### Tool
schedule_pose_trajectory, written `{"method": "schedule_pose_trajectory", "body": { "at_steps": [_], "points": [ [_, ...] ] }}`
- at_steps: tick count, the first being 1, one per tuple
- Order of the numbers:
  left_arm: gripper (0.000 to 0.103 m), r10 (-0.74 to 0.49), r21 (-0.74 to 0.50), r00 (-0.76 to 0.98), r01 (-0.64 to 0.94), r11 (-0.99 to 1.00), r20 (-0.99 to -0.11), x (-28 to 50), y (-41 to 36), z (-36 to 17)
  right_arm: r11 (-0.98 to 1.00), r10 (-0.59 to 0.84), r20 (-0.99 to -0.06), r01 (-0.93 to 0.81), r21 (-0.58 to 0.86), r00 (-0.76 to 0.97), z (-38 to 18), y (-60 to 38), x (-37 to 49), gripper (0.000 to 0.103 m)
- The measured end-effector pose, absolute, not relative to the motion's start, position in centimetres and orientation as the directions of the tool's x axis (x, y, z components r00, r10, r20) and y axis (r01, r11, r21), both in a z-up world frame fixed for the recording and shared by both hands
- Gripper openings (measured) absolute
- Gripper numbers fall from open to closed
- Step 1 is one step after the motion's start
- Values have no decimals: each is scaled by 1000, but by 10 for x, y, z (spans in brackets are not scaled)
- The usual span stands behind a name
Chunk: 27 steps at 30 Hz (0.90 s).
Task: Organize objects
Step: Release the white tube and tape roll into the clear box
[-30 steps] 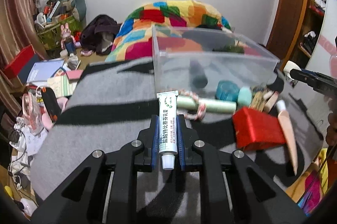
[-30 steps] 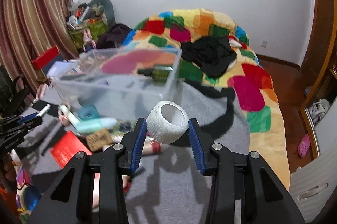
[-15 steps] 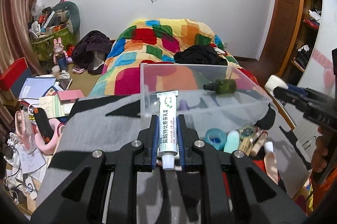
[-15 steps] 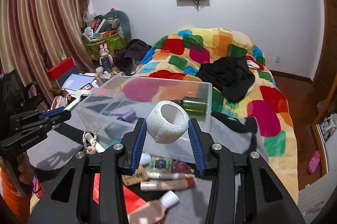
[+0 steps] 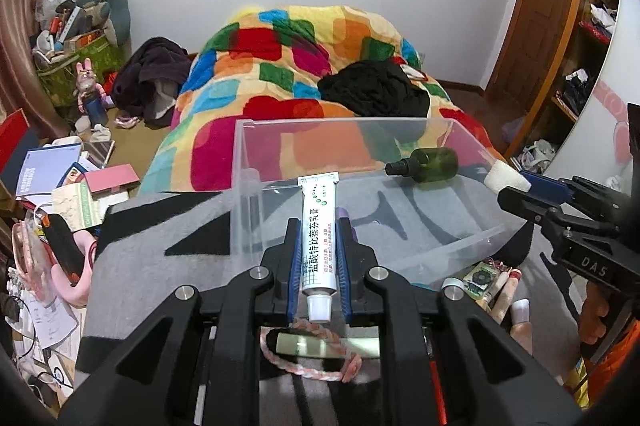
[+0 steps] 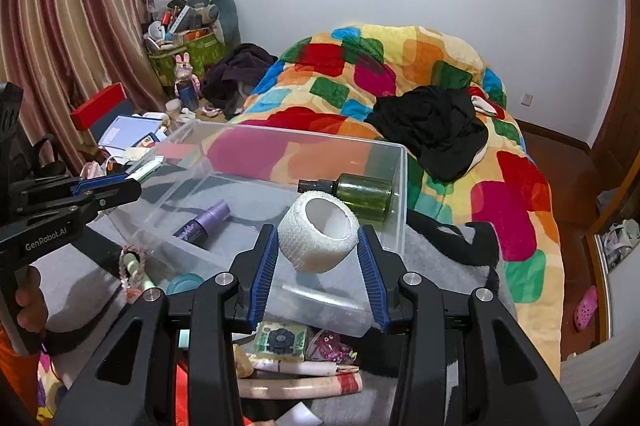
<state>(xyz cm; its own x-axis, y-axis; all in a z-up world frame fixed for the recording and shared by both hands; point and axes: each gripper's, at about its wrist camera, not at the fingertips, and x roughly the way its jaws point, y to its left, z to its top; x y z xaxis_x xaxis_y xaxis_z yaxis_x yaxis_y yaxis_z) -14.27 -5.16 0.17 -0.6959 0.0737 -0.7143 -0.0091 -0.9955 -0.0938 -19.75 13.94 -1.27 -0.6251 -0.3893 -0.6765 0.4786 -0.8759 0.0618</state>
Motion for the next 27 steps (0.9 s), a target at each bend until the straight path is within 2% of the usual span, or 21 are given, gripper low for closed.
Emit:
{"method": "schedule_pose_trajectory", "body": {
  "at_steps": [11,22,25,27],
  "points": [
    [16,57,-71,-659,-6,-997,-750,-159,-51,-10,-871,-396,-717,482,95,-573,-26,128,-215,38],
    [16,81,-81,-677,-31,-996,-731,-150,-47,-1,-862,-386,-717,503,57,-581,-26,120,-210,39],
    [17,77,-73,-688,-35,-997,-722,-145,-44,3,-860,-394,-713,506,63,-580,-23,122,-207,43],
    [26,78,-72,-700,-39,-997,-710,-138,-42,8,-862,-391,-704,503,55,-593,-20,123,-203,49]
  ]
}}
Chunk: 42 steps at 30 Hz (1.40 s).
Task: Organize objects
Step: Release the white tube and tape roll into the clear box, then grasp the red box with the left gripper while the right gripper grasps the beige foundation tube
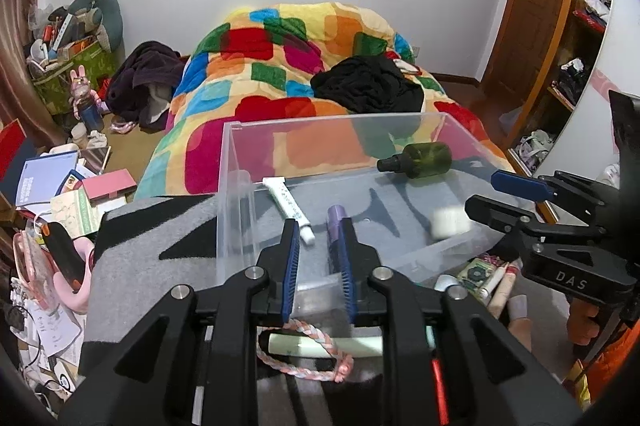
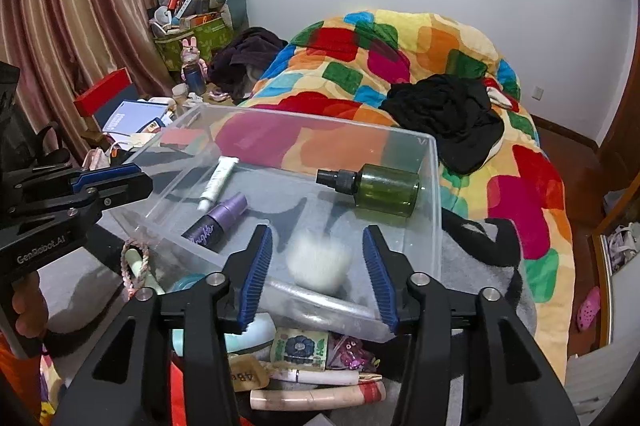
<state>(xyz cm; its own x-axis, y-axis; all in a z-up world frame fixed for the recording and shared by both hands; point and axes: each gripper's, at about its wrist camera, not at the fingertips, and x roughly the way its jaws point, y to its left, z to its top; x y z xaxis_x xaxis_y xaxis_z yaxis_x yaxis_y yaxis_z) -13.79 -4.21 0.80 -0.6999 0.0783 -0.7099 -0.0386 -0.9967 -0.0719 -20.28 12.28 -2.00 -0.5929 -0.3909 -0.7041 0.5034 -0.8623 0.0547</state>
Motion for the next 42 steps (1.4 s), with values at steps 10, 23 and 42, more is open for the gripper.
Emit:
{"method": "schedule_pose_trajectory", "body": {
  "at_steps": [10,23,42],
  "points": [
    [70,52,-33,-747,-39,-999,-663,-100,-31,22,-887,-365,-636,462,15,-679,5,144,-168,77],
    [82,114,-55,-696,-106,-993,-709,-57,-1,-12,-905,-359,-697,415,97,-621,-29,176,-121,85],
    [53,302,-179,-583,-261,-949,-755,-32,36,-45,-903,-322,-791,420,91,-521,-79,193,-90,82]
  ]
}}
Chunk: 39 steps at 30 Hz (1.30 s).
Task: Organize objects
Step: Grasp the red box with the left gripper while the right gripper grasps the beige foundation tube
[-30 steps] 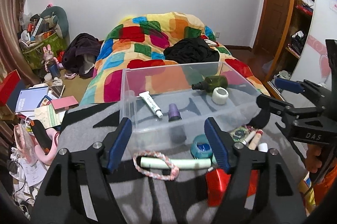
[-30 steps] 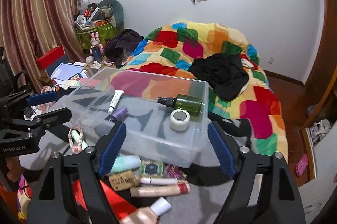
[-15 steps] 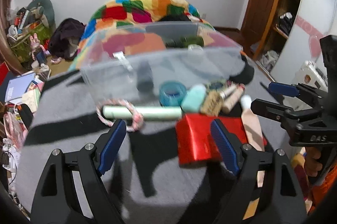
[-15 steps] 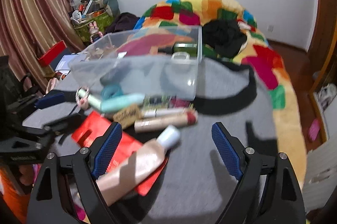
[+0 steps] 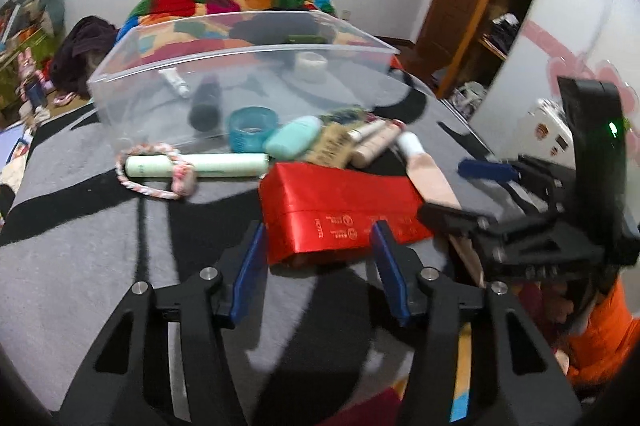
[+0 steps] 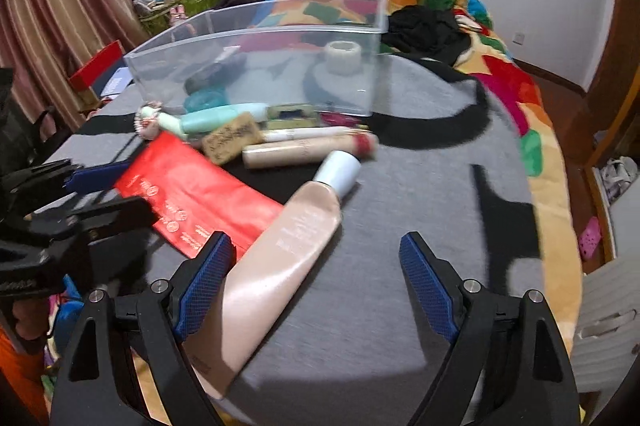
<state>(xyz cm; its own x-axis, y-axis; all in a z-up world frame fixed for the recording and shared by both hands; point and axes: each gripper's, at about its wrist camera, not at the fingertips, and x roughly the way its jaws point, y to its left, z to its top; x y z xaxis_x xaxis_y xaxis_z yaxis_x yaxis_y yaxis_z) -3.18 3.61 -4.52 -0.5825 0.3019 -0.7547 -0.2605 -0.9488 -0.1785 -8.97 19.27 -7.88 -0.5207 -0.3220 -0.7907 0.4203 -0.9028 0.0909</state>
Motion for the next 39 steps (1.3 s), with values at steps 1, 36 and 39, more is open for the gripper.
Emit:
{"method": "schedule_pose_trajectory", "body": {
  "at_steps": [1,36,39],
  "points": [
    [53,312,-181,-578,-274,-945,-754,-30,39,-46,-907,-307,-790,413,75,-530,-79,196,-89,81],
    [89,393,-68,-506,-546,-835,-768,-25,77,-40,-923,-286,-790,376,75,-543,-80,218,-129,24],
    [80,355,-13,-535,-540,-842,-767,-21,84,-42,-922,-289,-785,381,73,-548,-80,220,-124,24]
  ]
}}
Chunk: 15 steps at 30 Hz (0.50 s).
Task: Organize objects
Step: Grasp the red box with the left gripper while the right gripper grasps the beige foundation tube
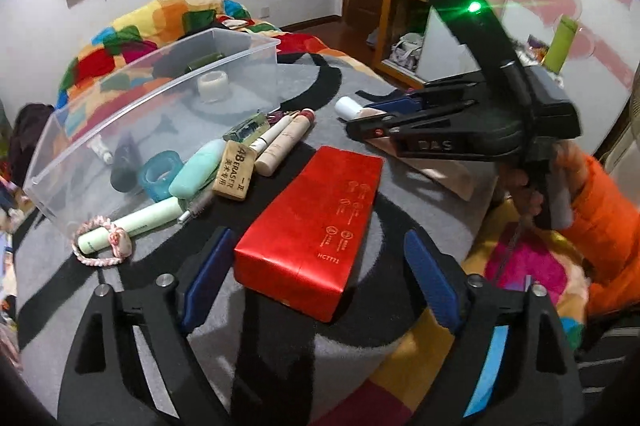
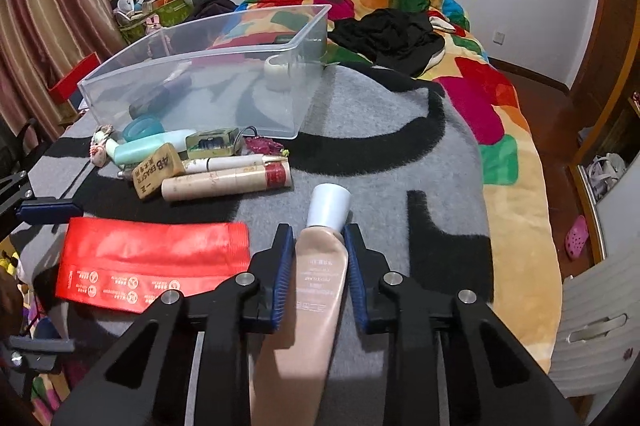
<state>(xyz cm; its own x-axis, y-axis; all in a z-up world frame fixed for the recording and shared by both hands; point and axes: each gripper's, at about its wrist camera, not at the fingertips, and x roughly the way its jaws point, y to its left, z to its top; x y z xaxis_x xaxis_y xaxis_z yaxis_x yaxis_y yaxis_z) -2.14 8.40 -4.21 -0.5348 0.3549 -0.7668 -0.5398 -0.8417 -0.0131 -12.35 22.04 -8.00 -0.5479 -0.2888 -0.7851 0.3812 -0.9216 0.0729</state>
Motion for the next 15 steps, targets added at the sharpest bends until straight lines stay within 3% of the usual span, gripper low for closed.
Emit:
{"method": "schedule_pose_trajectory", "body": {
  "at_steps": [3,6,15],
  "points": [
    [67,323,-1,-537,-514,-858,-779,-29,86,-49,-920,-291,-782,385,71,-551,-79,222,-118,23],
    [62,308,-11,-563,-468,-884,-767,-37,81,-51,-921,-293,-780,384,74,-552,-79,224,-114,23],
    [56,332,-52,-631,-418,-907,-702,-15,71,-32,-920,-331,-760,371,127,-560,-73,226,-103,20]
  ]
}}
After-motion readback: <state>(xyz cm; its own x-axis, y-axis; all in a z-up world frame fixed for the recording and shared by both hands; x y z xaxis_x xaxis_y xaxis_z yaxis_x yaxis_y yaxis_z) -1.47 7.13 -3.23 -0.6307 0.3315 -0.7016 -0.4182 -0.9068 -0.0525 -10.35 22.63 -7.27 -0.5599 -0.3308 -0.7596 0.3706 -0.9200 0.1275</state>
